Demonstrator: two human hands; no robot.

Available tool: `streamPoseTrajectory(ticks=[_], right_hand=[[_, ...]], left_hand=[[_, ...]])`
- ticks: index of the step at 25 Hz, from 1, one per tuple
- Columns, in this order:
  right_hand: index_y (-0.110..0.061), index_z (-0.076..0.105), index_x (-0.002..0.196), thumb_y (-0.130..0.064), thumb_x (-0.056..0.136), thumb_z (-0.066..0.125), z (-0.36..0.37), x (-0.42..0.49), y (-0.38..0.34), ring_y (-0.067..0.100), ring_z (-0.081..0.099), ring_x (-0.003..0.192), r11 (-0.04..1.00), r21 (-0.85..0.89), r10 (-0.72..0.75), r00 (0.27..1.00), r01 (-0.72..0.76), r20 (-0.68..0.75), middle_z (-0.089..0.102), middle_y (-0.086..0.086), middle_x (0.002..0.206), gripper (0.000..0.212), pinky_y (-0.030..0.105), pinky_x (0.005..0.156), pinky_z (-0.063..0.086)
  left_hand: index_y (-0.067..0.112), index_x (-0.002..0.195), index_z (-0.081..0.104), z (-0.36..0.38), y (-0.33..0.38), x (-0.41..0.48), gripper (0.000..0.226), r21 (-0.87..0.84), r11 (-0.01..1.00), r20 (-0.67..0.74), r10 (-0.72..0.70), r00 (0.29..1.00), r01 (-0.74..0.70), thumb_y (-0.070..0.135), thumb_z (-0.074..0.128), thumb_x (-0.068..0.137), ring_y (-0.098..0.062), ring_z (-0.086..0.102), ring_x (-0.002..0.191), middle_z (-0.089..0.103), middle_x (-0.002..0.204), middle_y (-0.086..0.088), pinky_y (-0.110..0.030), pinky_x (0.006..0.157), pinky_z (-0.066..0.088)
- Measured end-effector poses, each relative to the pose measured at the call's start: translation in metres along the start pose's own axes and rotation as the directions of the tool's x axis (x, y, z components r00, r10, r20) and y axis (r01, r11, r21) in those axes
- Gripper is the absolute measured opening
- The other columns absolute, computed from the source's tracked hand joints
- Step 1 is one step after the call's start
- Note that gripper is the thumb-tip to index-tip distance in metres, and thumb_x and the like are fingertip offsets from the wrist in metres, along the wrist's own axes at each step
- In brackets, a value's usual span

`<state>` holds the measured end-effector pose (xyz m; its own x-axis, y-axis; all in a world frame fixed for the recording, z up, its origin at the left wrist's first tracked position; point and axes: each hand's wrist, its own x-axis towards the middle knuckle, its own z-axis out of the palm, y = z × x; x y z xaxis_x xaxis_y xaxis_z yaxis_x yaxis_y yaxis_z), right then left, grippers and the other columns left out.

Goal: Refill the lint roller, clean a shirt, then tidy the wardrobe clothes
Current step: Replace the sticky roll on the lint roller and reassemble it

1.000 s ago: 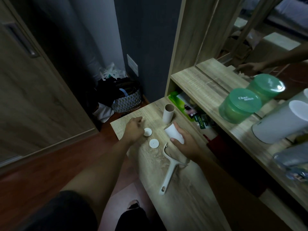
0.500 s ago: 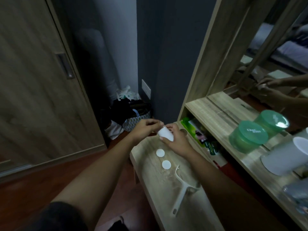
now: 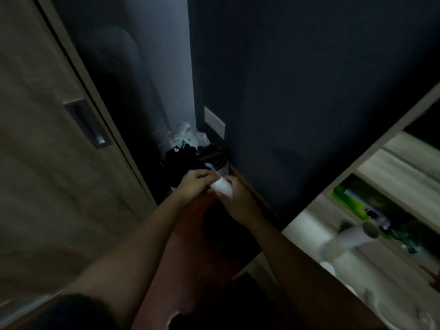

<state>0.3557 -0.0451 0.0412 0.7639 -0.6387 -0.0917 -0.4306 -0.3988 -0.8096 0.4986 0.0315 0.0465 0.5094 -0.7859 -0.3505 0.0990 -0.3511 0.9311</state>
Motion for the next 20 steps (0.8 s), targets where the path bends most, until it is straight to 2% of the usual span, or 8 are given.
streamPoseTrajectory(ticks=[1,3,6,9,10,15,18,20], right_hand=[[-0.016,0.043,0.133,-0.051,0.086,0.054,0.019,0.012,0.003,0.023,0.055,0.114,0.999,-0.014,0.043,0.999,-0.043,-0.014,0.056,0.006,0.127,0.06,0.033,0.093,0.045],[-0.01,0.038,0.138,-0.047,0.089,0.052,0.048,0.023,0.015,0.024,0.048,0.123,0.992,-0.075,0.098,0.994,-0.102,-0.054,0.048,0.01,0.136,0.063,0.028,0.098,0.036],[-0.005,0.024,0.146,-0.041,0.094,0.048,0.094,0.037,0.055,0.024,0.033,0.136,0.966,-0.114,0.215,0.966,-0.233,-0.147,0.033,0.012,0.149,0.067,0.029,0.111,0.025],[-0.006,0.02,0.147,-0.042,0.095,0.044,0.141,0.045,0.118,0.024,0.029,0.139,0.911,-0.184,0.337,0.923,-0.37,-0.187,0.03,0.012,0.151,0.067,0.035,0.115,0.025],[-0.007,0.02,0.147,-0.042,0.096,0.042,0.158,0.046,0.141,0.023,0.028,0.139,0.89,-0.22,0.366,0.914,-0.398,-0.175,0.03,0.011,0.151,0.067,0.035,0.115,0.024],[-0.006,0.023,0.146,-0.041,0.096,0.038,0.244,0.058,0.266,0.027,0.025,0.14,0.784,-0.395,0.467,0.874,-0.48,-0.135,0.029,0.013,0.151,0.063,0.037,0.114,0.022],[-0.004,0.026,0.145,-0.039,0.096,0.041,0.286,0.064,0.325,0.029,0.022,0.142,0.757,-0.45,0.488,0.868,-0.474,-0.094,0.028,0.015,0.151,0.062,0.039,0.115,0.019],[-0.001,0.034,0.141,-0.037,0.093,0.046,0.305,0.063,0.357,0.033,0.03,0.139,0.737,-0.494,0.478,0.872,-0.462,-0.102,0.036,0.019,0.148,0.061,0.044,0.113,0.025]], left_hand=[[0.022,0.085,0.078,-0.016,-0.006,0.014,0.034,0.041,0.999,0.007,-0.016,1.0,0.016,0.047,0.071,0.064,-0.035,0.065,0.099,0.071,0.1,-0.015,-0.053,0.093,0.05],[0.027,0.082,0.076,-0.038,-0.021,0.035,0.023,0.098,0.994,-0.011,-0.044,0.999,0.045,0.046,0.072,0.07,-0.032,0.065,0.099,0.071,0.099,-0.013,-0.049,0.094,0.05],[0.017,0.088,0.072,-0.058,-0.064,0.078,0.011,0.117,0.991,0.004,-0.072,0.997,0.071,0.025,0.065,0.087,-0.03,0.064,0.091,0.068,0.096,-0.02,-0.036,0.08,0.051],[0.013,0.1,0.068,-0.058,-0.122,0.12,0.014,0.196,0.979,0.016,-0.053,0.998,0.049,0.021,0.061,0.091,-0.01,0.06,0.079,0.064,0.091,0.002,-0.012,0.066,0.047],[0.012,0.105,0.067,-0.056,-0.144,0.133,0.018,0.225,0.974,0.004,-0.028,1.0,0.026,0.021,0.06,0.091,-0.007,0.058,0.08,0.062,0.093,0.003,-0.011,0.066,0.045],[0.007,0.115,0.065,-0.034,-0.279,0.207,0.034,0.359,0.933,0.036,-0.026,0.999,0.012,0.029,0.063,0.088,-0.016,0.058,0.107,0.064,0.117,-0.008,-0.023,0.084,0.042],[0.006,0.116,0.064,-0.01,-0.348,0.243,0.058,0.417,0.908,0.119,-0.01,0.993,-0.041,0.049,0.064,0.076,-0.024,0.058,0.112,0.063,0.12,-0.012,-0.029,0.092,0.045],[0.004,0.118,0.063,0.006,-0.377,0.259,0.071,0.453,0.888,0.158,0.002,0.988,-0.074,0.056,0.058,0.069,-0.027,0.057,0.112,0.062,0.122,-0.015,-0.035,0.097,0.045]])
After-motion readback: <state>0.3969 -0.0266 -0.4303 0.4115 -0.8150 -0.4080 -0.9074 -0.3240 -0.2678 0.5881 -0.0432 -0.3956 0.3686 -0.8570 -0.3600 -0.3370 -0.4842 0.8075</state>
